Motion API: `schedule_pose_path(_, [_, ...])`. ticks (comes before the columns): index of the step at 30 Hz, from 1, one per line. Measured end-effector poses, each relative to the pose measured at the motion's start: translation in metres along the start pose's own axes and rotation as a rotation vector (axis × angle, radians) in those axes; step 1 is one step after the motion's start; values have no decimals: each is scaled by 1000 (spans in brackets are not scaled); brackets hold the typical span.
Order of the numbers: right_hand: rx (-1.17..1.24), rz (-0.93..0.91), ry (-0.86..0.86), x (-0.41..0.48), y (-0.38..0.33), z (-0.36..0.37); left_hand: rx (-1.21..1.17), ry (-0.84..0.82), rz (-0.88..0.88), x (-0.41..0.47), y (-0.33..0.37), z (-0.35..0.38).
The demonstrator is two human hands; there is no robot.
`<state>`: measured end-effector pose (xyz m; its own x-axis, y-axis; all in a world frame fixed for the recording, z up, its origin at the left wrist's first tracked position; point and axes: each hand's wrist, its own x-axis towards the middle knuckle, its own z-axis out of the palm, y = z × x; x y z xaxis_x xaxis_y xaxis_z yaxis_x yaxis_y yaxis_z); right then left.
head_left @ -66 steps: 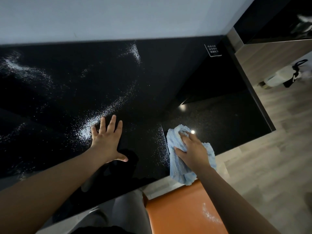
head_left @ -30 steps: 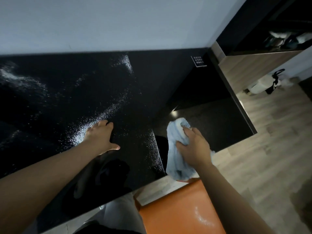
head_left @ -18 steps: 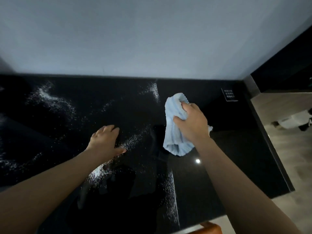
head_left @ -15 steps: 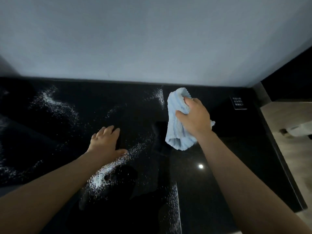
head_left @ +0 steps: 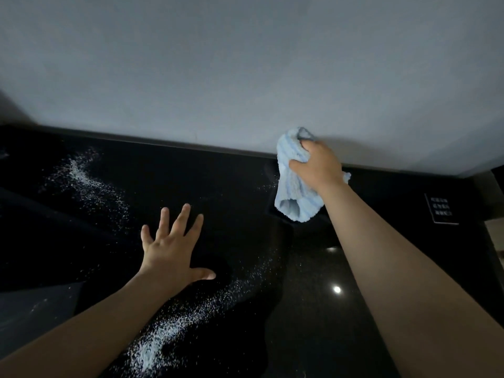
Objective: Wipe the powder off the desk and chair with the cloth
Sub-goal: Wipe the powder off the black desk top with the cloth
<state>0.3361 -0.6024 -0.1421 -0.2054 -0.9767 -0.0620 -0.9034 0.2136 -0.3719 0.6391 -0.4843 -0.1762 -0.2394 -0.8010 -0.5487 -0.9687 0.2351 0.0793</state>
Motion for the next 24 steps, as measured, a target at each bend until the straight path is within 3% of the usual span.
schedule_pose_path(24, [-93,20,-50,-27,10,28,17,-11,-5,1,1,1])
